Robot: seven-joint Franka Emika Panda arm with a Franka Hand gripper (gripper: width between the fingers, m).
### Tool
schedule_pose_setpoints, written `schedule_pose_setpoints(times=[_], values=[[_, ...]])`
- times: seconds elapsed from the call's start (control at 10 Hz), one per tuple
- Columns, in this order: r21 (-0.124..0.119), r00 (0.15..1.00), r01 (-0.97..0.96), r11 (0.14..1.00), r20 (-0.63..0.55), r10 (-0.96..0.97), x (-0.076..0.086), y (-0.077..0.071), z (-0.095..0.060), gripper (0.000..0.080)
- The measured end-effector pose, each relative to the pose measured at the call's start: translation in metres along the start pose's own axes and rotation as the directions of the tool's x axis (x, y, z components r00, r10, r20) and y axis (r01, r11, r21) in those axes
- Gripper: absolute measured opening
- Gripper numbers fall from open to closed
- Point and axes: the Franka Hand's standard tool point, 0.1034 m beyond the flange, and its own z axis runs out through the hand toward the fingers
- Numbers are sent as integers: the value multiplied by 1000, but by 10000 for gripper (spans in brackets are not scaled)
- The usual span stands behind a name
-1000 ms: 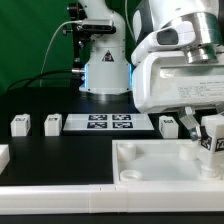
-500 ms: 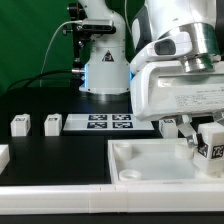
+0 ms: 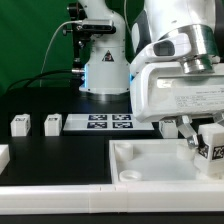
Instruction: Assemble one leg
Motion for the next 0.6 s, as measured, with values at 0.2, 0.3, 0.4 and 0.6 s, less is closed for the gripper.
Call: schedule_pose_setpoints(times=[0.2, 0.3, 0.4, 0.6], values=[[-2, 1000, 1, 1000, 1, -1, 4, 3, -4, 380], [-2, 1000, 1, 1000, -2, -1, 6, 3, -5, 517], [-2, 1000, 1, 1000, -2, -1, 6, 3, -5, 517], [-2, 1000, 2, 1000, -1, -2, 5, 3, -5, 642]])
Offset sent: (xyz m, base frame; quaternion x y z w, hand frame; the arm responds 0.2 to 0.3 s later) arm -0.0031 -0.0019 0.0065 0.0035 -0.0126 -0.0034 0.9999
